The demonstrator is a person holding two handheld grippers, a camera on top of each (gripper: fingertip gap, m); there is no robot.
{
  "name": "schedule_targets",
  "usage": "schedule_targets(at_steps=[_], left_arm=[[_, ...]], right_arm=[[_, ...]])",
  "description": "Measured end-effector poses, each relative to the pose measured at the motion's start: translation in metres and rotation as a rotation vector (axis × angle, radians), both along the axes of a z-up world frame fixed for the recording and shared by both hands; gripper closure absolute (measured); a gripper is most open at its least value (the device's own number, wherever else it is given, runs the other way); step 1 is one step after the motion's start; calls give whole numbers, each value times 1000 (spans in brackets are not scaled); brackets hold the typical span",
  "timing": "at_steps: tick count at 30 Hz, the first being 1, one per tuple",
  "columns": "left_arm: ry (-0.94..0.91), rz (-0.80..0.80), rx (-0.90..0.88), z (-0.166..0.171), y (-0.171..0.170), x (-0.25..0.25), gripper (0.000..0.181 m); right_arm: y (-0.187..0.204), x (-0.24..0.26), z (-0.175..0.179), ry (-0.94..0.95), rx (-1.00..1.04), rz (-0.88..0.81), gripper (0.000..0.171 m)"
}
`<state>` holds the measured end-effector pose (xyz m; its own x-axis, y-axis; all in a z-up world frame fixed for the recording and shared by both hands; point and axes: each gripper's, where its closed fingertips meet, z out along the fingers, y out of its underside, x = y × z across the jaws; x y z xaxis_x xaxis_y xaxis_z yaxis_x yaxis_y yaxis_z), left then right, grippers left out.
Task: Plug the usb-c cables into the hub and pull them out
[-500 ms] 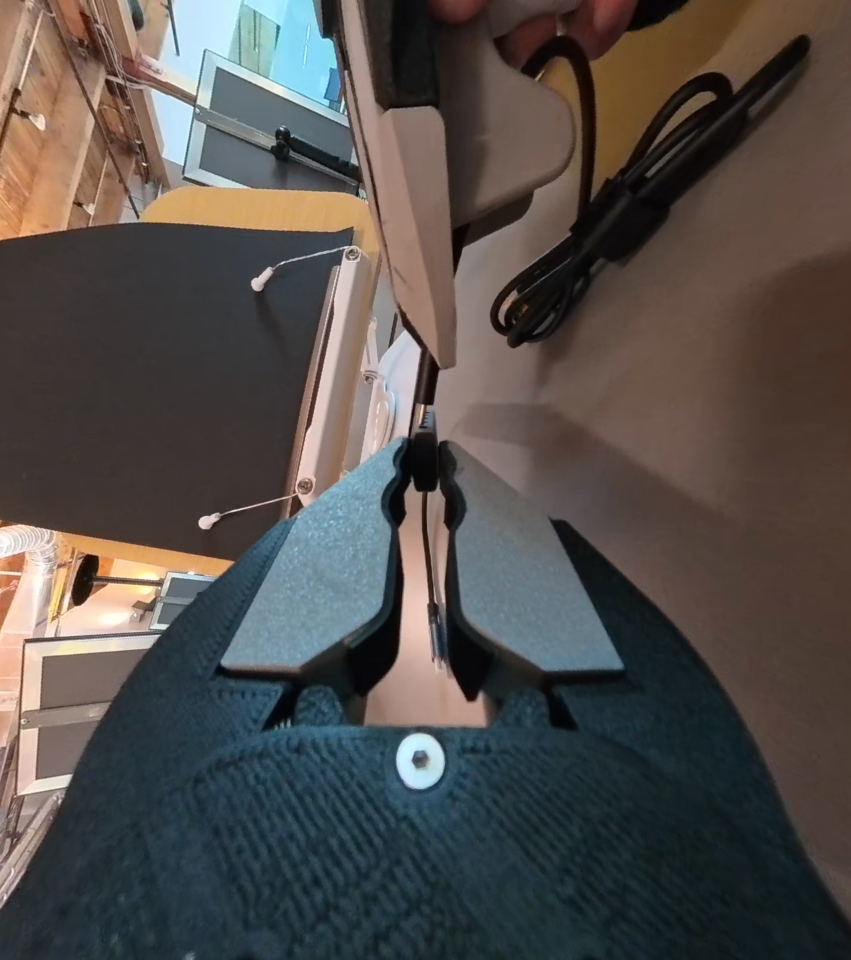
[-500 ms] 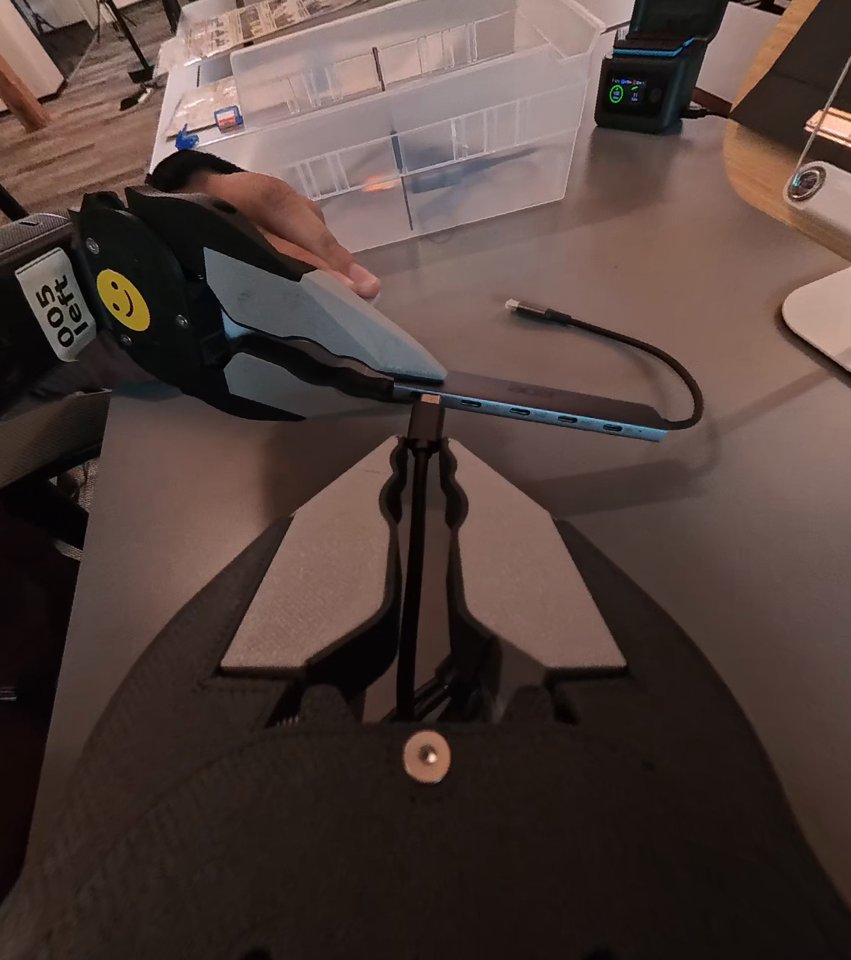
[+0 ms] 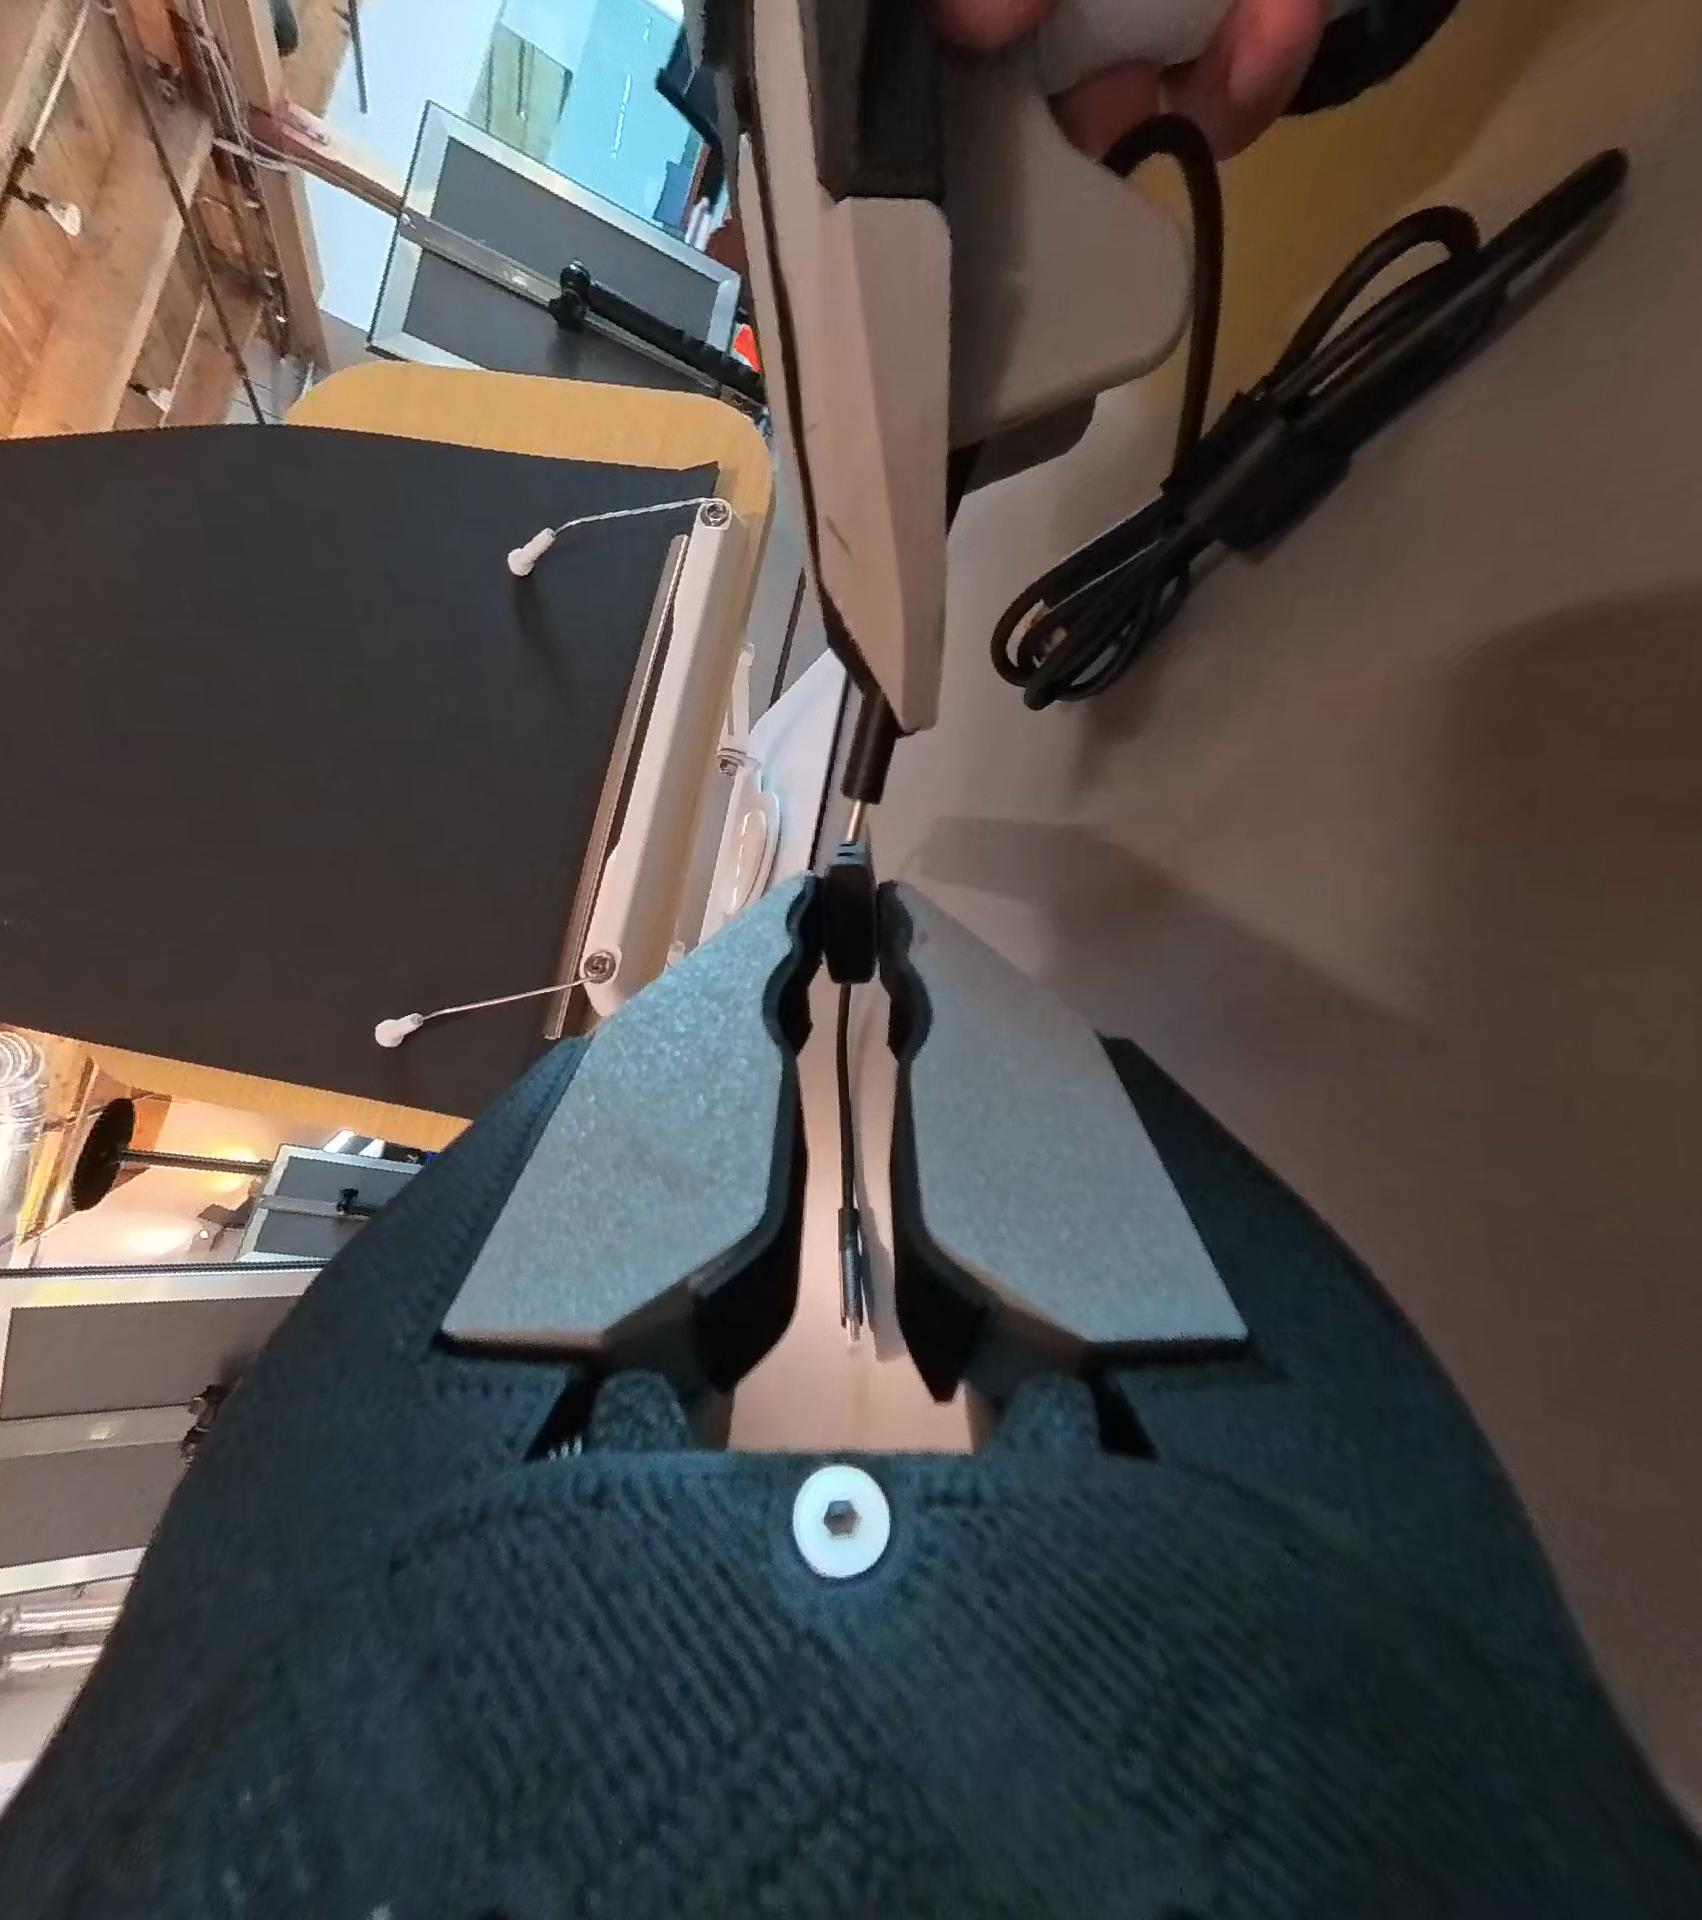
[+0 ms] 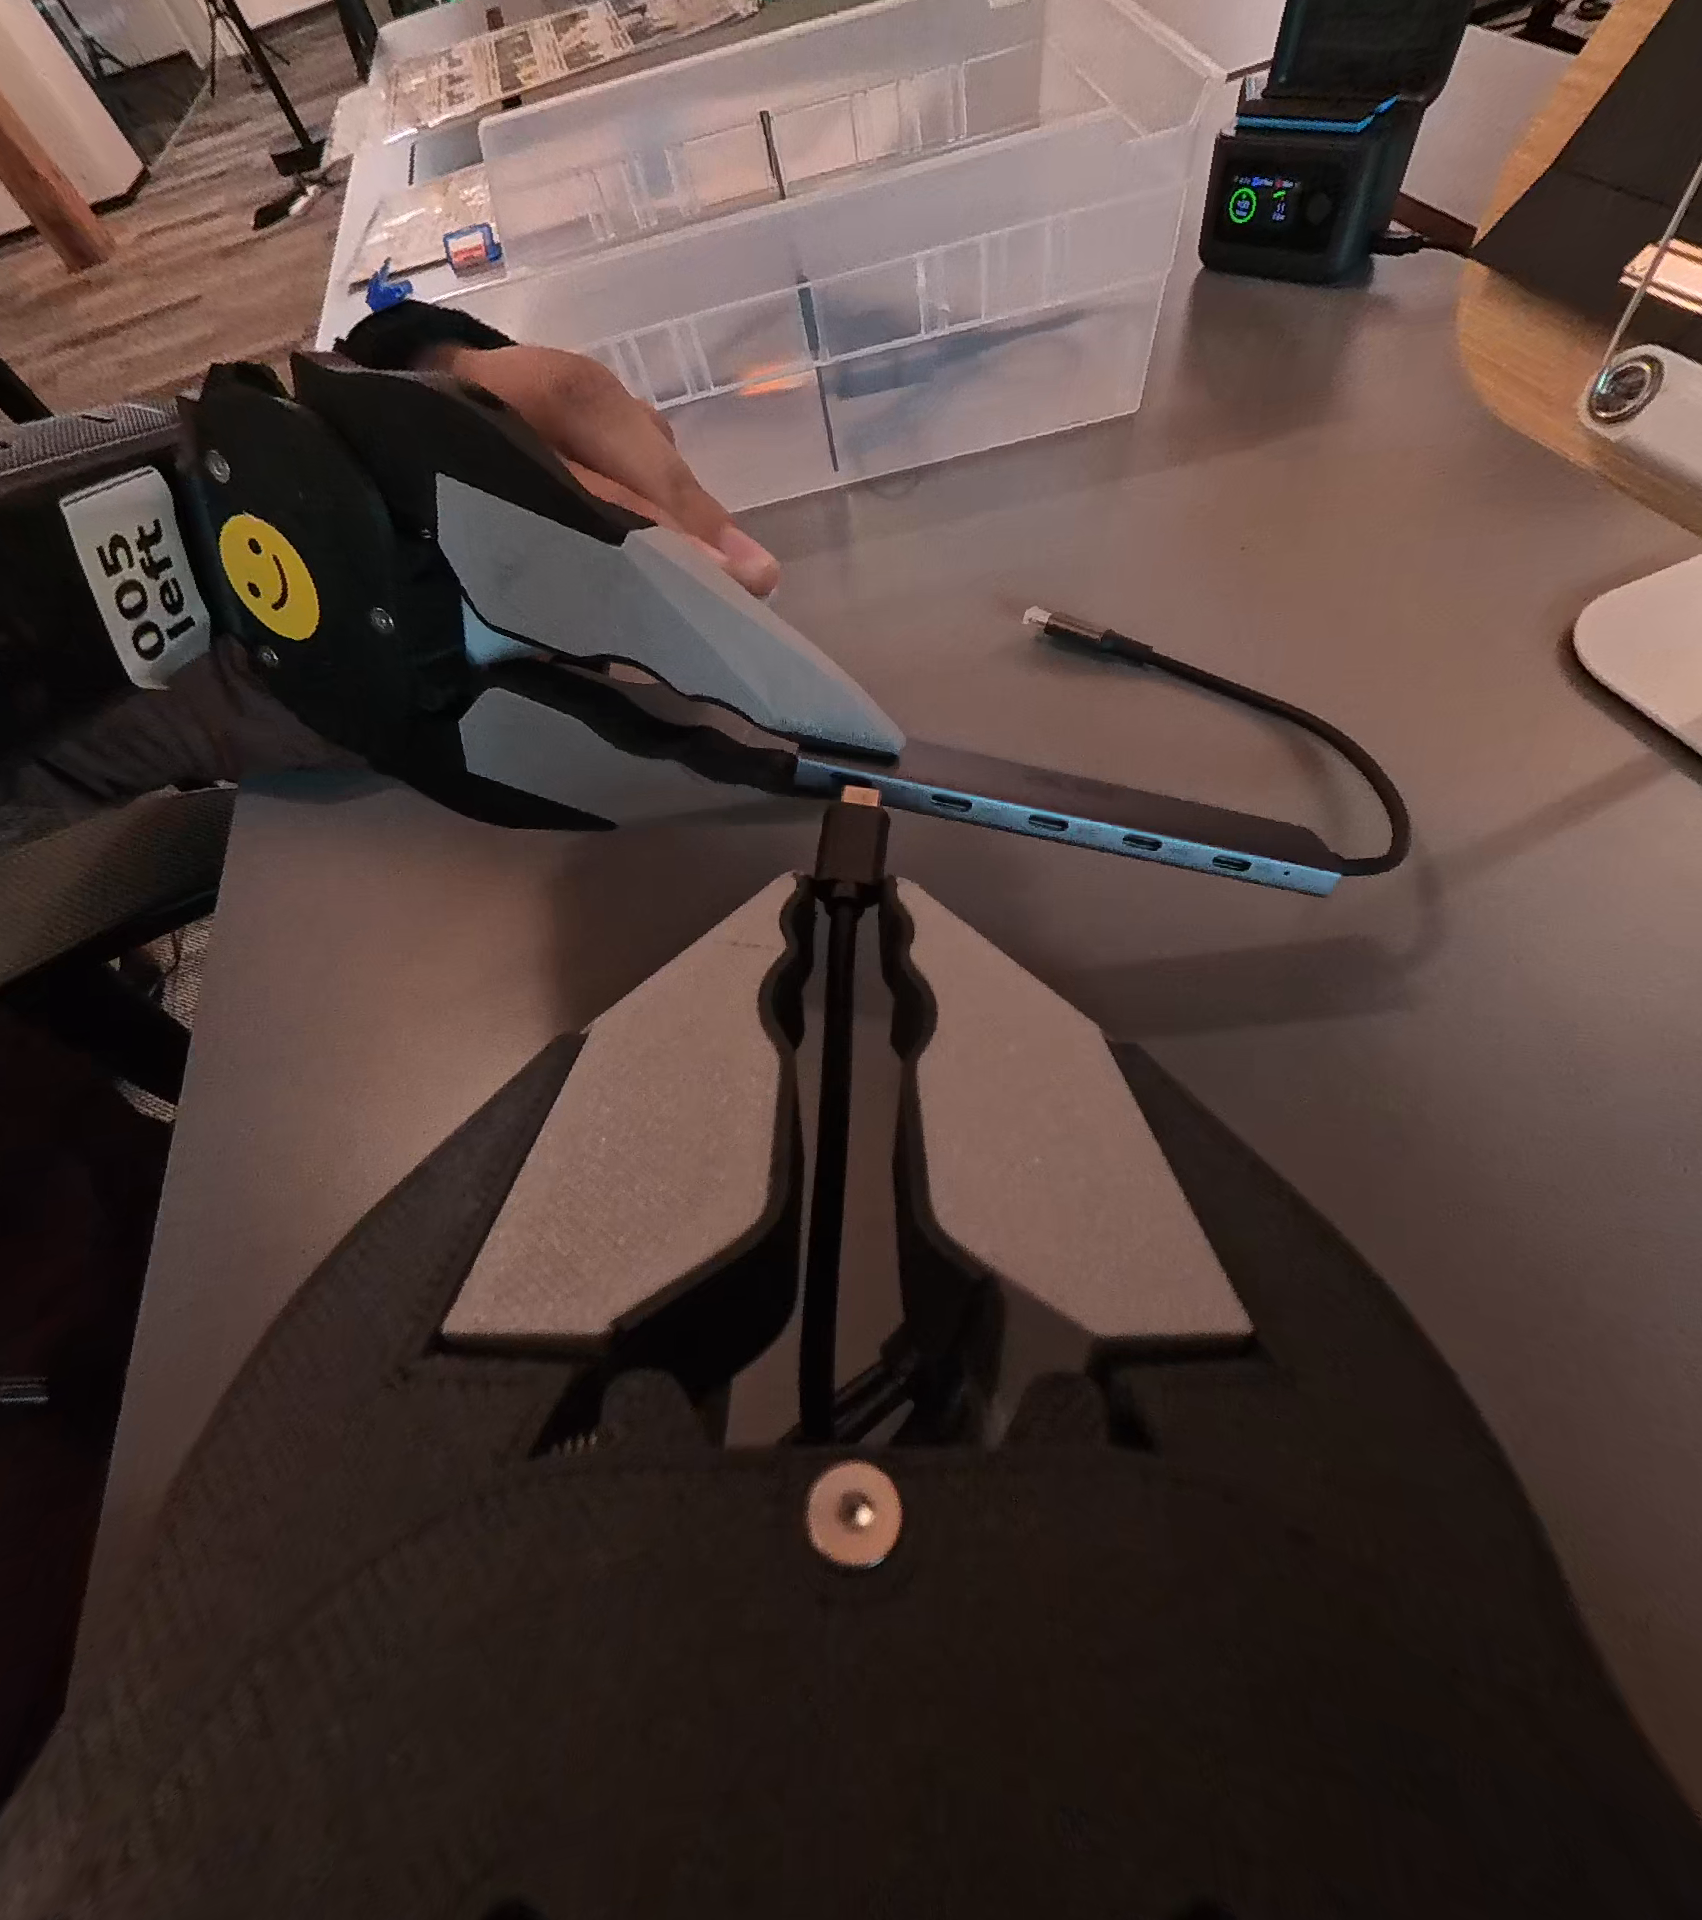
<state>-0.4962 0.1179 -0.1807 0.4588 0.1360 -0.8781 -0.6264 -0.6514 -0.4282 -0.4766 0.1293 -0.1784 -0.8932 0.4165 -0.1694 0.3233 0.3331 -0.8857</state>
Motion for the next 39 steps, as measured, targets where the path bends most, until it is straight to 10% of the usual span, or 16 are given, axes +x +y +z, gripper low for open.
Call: schedule_targets(at_steps=[39], left_arm=[[163, 103, -164, -8, 2, 3, 175]], right_arm=[[-3, 2, -11, -9, 26, -14, 163]])
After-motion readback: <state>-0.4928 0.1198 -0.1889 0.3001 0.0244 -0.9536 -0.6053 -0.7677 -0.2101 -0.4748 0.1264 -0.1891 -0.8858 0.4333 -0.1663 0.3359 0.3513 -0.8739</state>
